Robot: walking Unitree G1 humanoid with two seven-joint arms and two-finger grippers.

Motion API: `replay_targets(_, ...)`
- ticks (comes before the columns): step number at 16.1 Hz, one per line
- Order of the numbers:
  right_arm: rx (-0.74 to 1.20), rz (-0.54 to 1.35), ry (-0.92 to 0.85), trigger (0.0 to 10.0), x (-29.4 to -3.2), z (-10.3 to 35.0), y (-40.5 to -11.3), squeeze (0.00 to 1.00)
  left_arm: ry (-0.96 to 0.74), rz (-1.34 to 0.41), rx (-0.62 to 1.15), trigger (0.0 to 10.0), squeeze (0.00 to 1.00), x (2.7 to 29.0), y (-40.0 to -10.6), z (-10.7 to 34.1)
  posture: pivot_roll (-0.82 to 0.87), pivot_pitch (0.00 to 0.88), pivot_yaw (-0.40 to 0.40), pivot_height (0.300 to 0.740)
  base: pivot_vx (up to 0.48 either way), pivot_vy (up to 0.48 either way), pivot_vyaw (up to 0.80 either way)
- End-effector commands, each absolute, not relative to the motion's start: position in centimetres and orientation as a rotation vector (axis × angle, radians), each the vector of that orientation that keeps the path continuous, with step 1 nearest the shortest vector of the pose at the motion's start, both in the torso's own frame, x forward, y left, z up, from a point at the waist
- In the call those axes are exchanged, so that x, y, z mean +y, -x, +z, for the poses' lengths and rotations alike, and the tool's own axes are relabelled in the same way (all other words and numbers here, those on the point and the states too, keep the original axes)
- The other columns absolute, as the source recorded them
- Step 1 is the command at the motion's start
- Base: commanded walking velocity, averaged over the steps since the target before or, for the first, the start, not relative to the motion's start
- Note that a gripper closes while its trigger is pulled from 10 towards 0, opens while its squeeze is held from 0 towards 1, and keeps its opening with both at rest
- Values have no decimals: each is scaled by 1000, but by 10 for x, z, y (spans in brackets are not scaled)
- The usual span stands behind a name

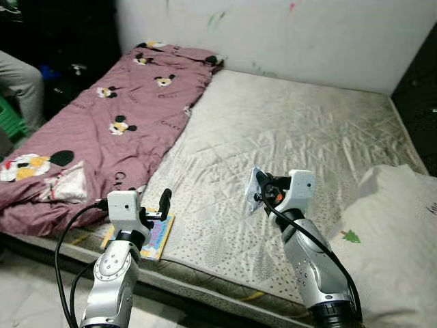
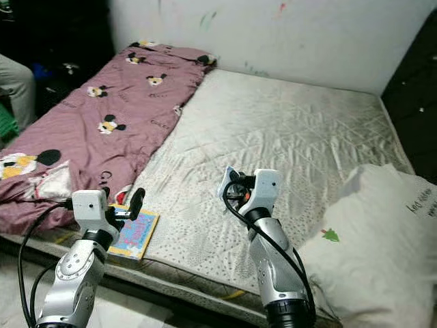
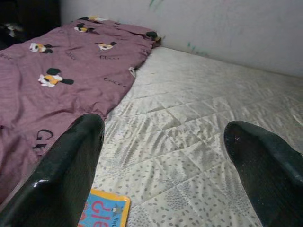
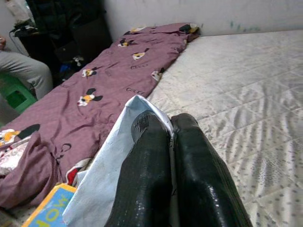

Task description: Clean up the room

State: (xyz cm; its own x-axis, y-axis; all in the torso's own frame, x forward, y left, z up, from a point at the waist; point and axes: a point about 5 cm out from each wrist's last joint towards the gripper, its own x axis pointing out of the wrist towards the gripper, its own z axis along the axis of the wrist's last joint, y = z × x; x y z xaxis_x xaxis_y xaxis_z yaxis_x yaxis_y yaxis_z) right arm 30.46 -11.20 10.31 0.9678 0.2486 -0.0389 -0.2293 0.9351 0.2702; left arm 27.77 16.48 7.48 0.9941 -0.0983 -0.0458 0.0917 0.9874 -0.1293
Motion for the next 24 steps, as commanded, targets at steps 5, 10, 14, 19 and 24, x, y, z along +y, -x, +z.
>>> replay_targets(5,71,262,-269,10000,-108,106,-308,0,121,-101,51,10000,0,161,-274,76,43,0,-42,740,0,360,-86)
replay_targets(10,80,264,-274,10000,-109,105,-308,0,118,-110,47,10000,0,160,-276,77,39,0,-41,740,0,368,0)
replay_targets(14,84,286,-266,10000,-106,104,-308,0,125,-99,44,10000,0,159,-276,77,42,0,-49,740,0,85,0)
replay_targets(19,77,198,-134,10000,-109,101,-311,0,148,-166,-8,10000,0,155,-273,84,39,0,-49,740,0,0,0)
replay_targets(24,96,230,-98,10000,-110,92,-304,0,161,-182,-7,10000,0,154,-273,84,32,0,-44,740,292,0,0)
